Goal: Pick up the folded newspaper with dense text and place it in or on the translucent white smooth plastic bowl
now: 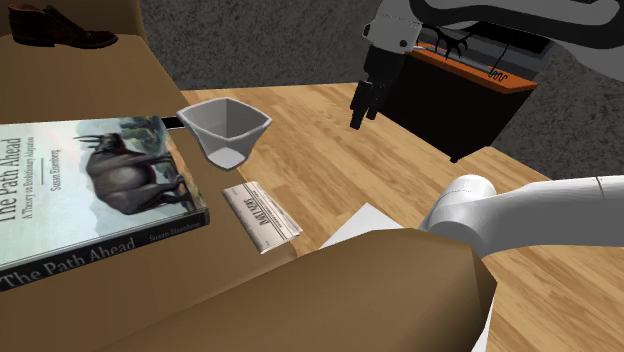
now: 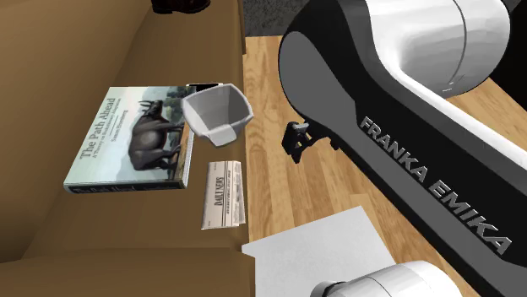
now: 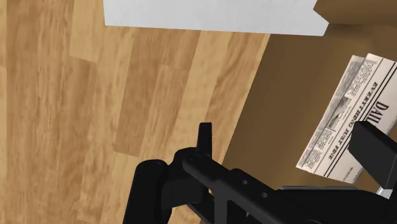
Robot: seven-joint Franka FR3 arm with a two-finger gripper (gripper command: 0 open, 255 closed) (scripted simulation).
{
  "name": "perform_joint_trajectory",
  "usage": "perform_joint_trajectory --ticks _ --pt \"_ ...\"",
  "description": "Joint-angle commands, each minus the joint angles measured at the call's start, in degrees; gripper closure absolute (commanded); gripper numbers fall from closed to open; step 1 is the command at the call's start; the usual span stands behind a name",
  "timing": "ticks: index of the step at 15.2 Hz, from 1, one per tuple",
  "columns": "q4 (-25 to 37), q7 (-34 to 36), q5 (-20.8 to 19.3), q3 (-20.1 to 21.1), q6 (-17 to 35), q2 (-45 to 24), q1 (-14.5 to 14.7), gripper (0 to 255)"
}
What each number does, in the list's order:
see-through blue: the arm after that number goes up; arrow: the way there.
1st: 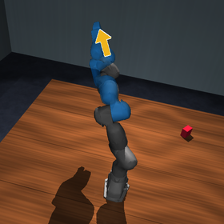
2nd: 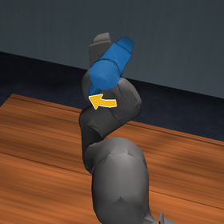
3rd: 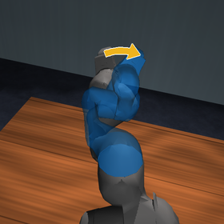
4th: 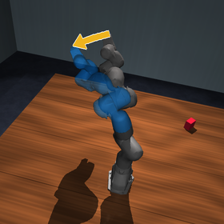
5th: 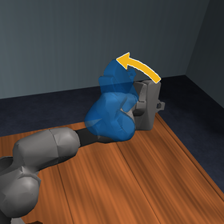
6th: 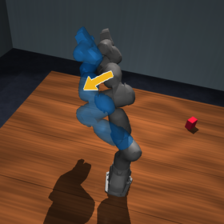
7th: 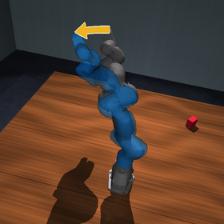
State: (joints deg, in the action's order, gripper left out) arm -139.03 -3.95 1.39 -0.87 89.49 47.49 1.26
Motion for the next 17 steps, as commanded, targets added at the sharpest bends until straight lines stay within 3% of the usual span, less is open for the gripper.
perform_joint_trajectory --ticks 1,7,11,14,17 --pt "0.0 0.0 0.0 0.0 0.0 0.0 0.0 0" --pt "-12.2 -7.1 11.2 -13.0 11.8 -0.9 0.0 0" --pt "-19.0 -14.6 20.4 -21.9 19.5 -4.9 2.0 0" --pt "-22.7 -22.6 29.4 -29.2 24.5 -10.3 5.9 0" --pt "-24.5 -33.5 41.4 -37.5 27.2 -18.0 12.9 0"
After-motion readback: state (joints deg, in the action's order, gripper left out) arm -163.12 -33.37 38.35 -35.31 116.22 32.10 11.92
